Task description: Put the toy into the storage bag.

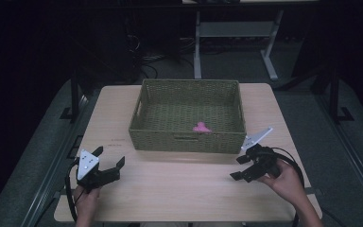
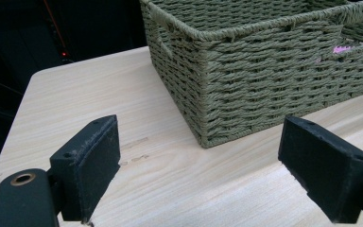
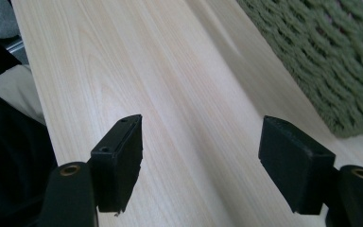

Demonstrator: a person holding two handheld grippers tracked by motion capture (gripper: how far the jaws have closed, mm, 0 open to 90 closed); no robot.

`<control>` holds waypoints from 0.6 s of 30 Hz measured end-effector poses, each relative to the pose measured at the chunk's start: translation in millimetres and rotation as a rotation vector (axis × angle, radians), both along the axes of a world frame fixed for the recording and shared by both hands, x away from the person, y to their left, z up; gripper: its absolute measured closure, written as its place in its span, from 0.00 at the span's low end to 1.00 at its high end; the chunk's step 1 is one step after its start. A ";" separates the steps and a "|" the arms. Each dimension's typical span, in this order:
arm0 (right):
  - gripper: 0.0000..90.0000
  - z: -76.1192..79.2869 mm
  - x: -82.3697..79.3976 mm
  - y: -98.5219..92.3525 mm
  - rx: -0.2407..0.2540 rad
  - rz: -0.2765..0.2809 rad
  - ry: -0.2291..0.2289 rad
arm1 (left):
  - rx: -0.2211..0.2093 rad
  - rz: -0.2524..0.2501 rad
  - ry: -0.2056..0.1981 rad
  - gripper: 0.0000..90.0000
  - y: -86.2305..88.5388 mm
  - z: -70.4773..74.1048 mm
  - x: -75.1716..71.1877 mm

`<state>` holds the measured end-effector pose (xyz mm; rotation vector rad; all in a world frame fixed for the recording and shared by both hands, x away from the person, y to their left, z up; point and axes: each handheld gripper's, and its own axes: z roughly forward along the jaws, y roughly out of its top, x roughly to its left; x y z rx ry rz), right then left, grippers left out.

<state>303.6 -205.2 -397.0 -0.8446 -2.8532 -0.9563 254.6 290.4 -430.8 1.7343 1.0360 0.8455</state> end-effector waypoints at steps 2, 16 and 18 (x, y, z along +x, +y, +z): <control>0.34 -3.0 -3.3 -4.3 0.011 -0.009 0.003 | 0.000 -0.001 0.001 0.14 0.0 -0.1 0.2; 0.34 -30.1 -26.9 -29.8 0.020 -0.070 0.018 | 0.003 0.001 0.003 0.14 -0.1 -0.3 0.8; 0.34 -32.1 -30.6 -31.2 0.026 -0.076 0.018 | 0.010 -0.002 0.004 0.14 -0.5 -0.3 1.2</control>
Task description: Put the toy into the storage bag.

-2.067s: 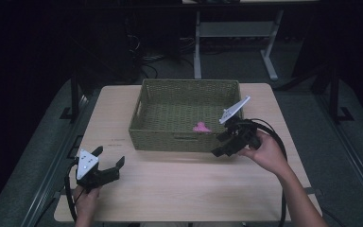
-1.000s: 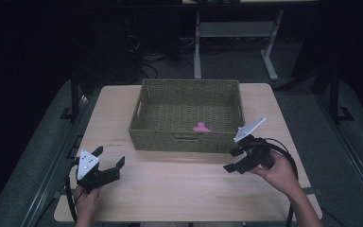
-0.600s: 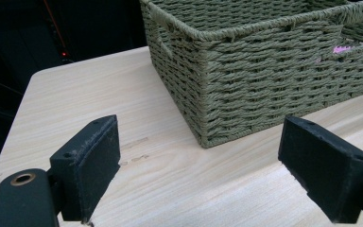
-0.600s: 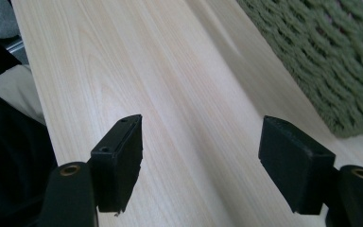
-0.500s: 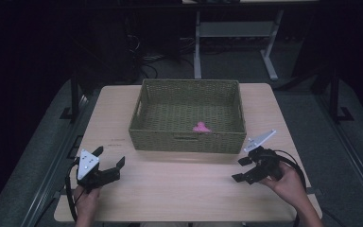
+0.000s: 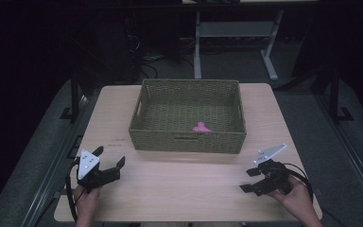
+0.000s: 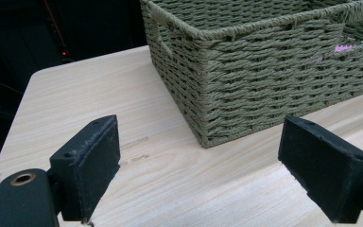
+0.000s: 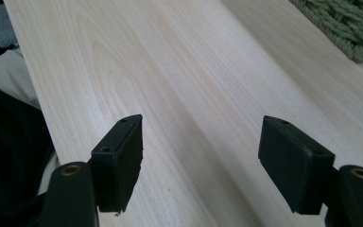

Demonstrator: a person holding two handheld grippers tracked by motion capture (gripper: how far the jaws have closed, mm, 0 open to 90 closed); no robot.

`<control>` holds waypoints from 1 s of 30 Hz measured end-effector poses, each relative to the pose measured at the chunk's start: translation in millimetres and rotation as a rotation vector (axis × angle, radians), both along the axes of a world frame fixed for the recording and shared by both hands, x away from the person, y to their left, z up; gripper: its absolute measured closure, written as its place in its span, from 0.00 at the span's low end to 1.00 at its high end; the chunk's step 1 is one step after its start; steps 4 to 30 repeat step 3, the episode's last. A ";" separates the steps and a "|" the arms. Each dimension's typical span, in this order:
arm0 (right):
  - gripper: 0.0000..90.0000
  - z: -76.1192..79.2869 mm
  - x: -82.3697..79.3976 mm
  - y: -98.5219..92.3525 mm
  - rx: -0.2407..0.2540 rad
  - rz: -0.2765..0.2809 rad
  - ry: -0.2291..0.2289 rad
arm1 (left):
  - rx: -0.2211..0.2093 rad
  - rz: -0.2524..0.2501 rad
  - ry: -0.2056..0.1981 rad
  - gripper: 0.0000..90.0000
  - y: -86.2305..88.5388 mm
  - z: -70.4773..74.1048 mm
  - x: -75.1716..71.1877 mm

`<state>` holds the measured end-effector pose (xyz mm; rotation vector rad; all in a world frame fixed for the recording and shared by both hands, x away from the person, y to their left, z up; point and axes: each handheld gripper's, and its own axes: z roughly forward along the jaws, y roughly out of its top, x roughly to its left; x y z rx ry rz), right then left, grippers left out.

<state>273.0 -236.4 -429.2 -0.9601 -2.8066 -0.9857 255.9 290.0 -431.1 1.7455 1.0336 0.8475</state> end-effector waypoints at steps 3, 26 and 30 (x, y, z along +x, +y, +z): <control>0.34 -3.4 -4.9 -2.0 0.012 -0.009 -0.004 | 0.000 0.000 -0.001 0.14 -1.4 -0.1 0.3; 0.34 -3.4 -4.9 -2.0 0.012 -0.009 -0.004 | 0.000 0.000 -0.001 0.14 -1.4 -0.1 0.3; 0.34 -3.4 -4.9 -2.0 0.012 -0.009 -0.004 | 0.000 0.000 -0.001 0.14 -1.4 -0.1 0.3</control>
